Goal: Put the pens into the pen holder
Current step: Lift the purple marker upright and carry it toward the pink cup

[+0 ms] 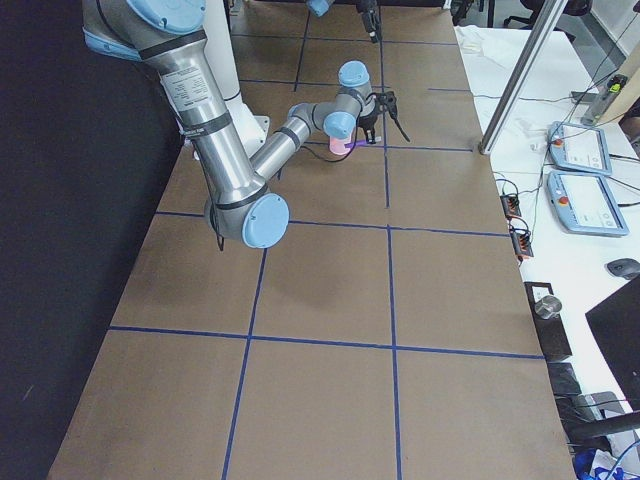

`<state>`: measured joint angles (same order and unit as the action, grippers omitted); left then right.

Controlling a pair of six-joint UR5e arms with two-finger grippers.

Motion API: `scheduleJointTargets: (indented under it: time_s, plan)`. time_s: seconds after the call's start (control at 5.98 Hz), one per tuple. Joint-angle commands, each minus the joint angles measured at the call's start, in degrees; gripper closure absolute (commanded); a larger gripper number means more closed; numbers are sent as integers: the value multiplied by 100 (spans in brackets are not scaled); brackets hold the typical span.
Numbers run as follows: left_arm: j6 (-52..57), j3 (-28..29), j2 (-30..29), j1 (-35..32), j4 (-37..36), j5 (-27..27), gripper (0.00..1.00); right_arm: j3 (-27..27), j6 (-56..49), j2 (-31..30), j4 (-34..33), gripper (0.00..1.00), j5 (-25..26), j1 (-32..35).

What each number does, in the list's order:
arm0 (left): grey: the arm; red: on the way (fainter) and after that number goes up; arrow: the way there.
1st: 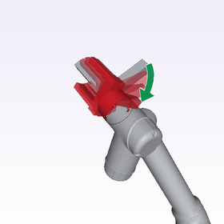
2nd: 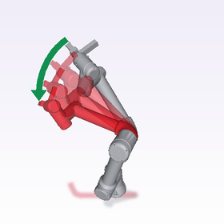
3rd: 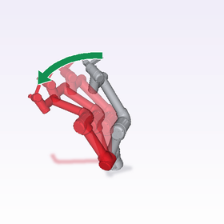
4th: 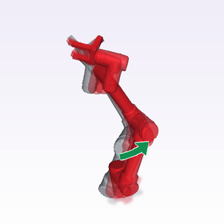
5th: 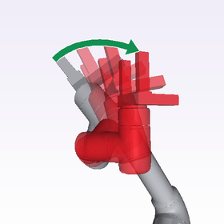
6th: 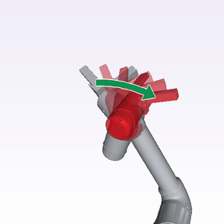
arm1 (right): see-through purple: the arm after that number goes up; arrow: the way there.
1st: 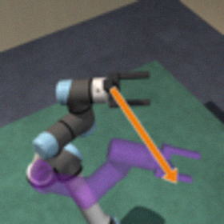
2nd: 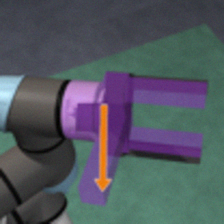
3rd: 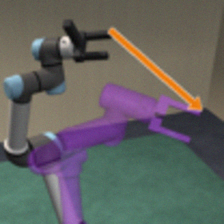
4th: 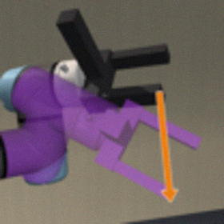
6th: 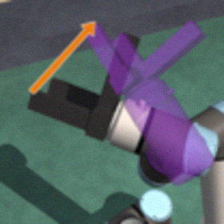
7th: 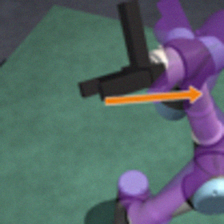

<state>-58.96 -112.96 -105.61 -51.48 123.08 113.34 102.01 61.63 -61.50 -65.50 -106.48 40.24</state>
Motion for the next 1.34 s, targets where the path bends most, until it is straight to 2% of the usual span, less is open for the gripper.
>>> scheduleJointTargets:
  time_s: [0.0,0.17,0.33,0.5,0.67,0.84,1.0,1.17]
  plan:
    - [749,-303,145,-72,-1279,92,0,73,-151,33,898,100,1218,-294]
    - [1155,-436,277,-107,-1704,101,0,74,-395,120,1116,100,1948,-593]
    - [1698,-437,287,-247,-2161,101,0,91,-398,147,1606,100,2487,-779]
    - [1956,-402,287,-335,-2357,92,0,109,-380,156,2089,100,2614,-807]
    - [1958,-376,287,-353,-2367,92,0,213,-397,148,2120,100,2824,-894]
    - [1967,-375,304,-362,-2367,92,0,205,-476,69,2129,100,3461,-1452]
    - [1993,-367,313,-397,-2367,101,0,214,-1103,155,2138,100,3711,-1788]
    - [1994,-358,339,-398,-2385,101,0,223,-1205,156,2138,100,3992,-2017]
